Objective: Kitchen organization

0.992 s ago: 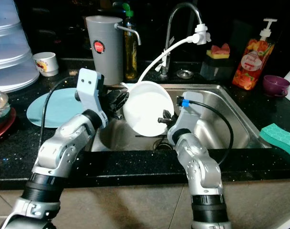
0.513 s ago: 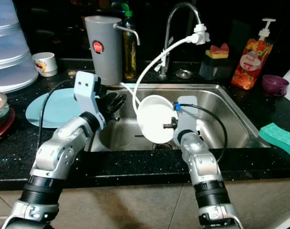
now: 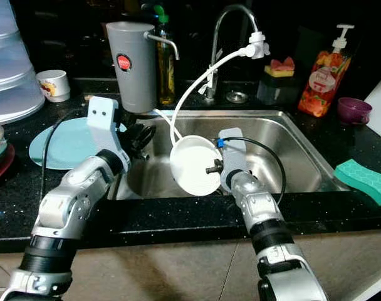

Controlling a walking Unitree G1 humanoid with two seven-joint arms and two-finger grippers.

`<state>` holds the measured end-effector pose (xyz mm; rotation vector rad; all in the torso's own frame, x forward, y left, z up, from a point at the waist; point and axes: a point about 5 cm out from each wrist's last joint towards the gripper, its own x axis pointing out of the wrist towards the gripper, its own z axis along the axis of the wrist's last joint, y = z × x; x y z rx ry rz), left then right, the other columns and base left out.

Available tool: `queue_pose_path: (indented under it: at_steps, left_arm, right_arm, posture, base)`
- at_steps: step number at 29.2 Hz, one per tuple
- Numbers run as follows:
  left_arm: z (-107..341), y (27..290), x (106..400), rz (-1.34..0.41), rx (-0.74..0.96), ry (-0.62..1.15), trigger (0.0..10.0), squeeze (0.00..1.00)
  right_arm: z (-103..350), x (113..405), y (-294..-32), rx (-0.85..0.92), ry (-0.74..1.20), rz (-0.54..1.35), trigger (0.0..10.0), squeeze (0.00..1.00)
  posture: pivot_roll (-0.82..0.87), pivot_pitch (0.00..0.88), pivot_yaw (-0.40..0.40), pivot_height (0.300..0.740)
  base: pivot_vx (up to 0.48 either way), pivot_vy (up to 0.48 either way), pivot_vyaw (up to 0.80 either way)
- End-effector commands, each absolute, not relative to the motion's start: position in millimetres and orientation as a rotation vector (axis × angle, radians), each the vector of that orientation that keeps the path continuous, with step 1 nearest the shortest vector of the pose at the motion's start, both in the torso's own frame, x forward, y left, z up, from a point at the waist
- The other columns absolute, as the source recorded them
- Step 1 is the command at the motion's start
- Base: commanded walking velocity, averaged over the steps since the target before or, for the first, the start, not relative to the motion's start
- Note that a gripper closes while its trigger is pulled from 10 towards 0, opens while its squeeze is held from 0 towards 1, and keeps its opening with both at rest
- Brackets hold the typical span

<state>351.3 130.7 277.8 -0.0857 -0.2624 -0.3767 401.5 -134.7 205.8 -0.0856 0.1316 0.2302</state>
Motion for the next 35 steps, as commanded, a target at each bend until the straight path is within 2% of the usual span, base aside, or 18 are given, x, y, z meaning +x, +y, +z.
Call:
queue_pose_path:
  at_steps: [1, 3, 4, 5, 6, 10, 11, 18, 24, 27, 32, 35]
  left_arm:
    - [272.4, 132.9, 350.7, -0.36, -0.077, -0.238, 10.0, 0.0]
    - [271.5, 134.1, 350.8, -0.349, -0.075, -0.234, 10.0, 0.0]
    - [271.2, 134.8, 351.1, -0.341, -0.074, -0.232, 10.0, 0.0]
    - [271.2, 134.8, 351.1, -0.341, -0.074, -0.232, 10.0, 0.0]
    - [271.8, 136.2, 351.6, -0.325, -0.074, -0.234, 10.0, 0.0]
    - [274.1, 140.9, 353.7, -0.285, -0.079, -0.237, 10.0, 0.0]
    - [275.9, 148.4, 358.1, -0.215, -0.066, -0.234, 10.0, 0.0]
    - [278.4, 165.4, 367.6, -0.075, -0.072, -0.219, 10.0, 0.0]
    - [275.3, 185.8, 376.3, 0.079, -0.195, -0.149, 10.0, 0.0]
    - [272.3, 199.3, 378.7, 0.142, -0.334, -0.106, 10.0, 0.0]
    - [259.8, 214.6, 386.3, 0.196, -0.5, -0.025, 10.0, 0.0]
    - [255.0, 218.5, 391.3, 0.214, -0.532, 0.014, 10.0, 0.0]
  right_arm:
    - [208.9, 402.8, -140.0, -0.084, 0.106, 0.211, 10.0, 1.0]
    - [220.8, 403.7, -142.1, -0.065, 0.029, 0.2, 10.0, 1.0]
    - [228.8, 403.1, -144.4, -0.046, -0.027, 0.179, 10.0, 0.37]
    - [228.8, 403.1, -144.4, -0.046, -0.027, 0.179, 10.0, 0.37]
    - [239.5, 401.1, -146.6, -0.003, -0.099, 0.167, 10.0, 0.0]
    - [254.3, 395.4, -147.7, 0.051, -0.199, 0.17, 10.0, 0.0]
    - [265.8, 389.1, -148.0, 0.079, -0.272, 0.172, 10.0, 0.0]
    - [277.3, 380.3, -146.0, 0.092, -0.344, 0.183, 10.0, 0.0]
    - [279.9, 375.7, -144.2, 0.097, -0.367, 0.184, 10.0, 0.0]
    - [279.7, 373.7, -144.6, 0.106, -0.368, 0.181, 10.0, 0.0]
    - [278.8, 372.9, -144.3, 0.105, -0.36, 0.175, 10.0, 0.0]
    - [279.9, 372.8, -143.7, 0.106, -0.36, 0.175, 10.0, 0.0]
  posture:
    - [0.03, 0.104, -0.071, 0.74]
    - [0.03, 0.105, -0.07, 0.74]
    - [0.03, 0.106, -0.069, 0.74]
    - [0.03, 0.106, -0.069, 0.74]
    - [0.03, 0.107, -0.068, 0.74]
    - [0.02, 0.112, -0.062, 0.74]
    - [0.02, 0.113, -0.062, 0.74]
    - [0.02, 0.114, -0.058, 0.74]
    - [0.01, 0.115, -0.052, 0.74]
    - [0.02, 0.117, -0.053, 0.74]
    - [0.02, 0.116, -0.056, 0.74]
    - [0.02, 0.116, -0.056, 0.74]
  base:
    - [0.0, 0.0, 0.0]
    - [0.0, 0.0, 0.0]
    - [0.0, 0.0, 0.0]
    - [0.0, 0.0, 0.0]
    - [0.0, 0.0, 0.0]
    - [0.0, 0.0, 0.0]
    - [0.0, 0.0, 0.0]
    - [0.0, 0.0, 0.0]
    - [0.0, 0.0, 0.0]
    - [0.0, 0.0, 0.0]
    - [0.0, 0.0, 0.0]
    - [0.0, 0.0, 0.0]
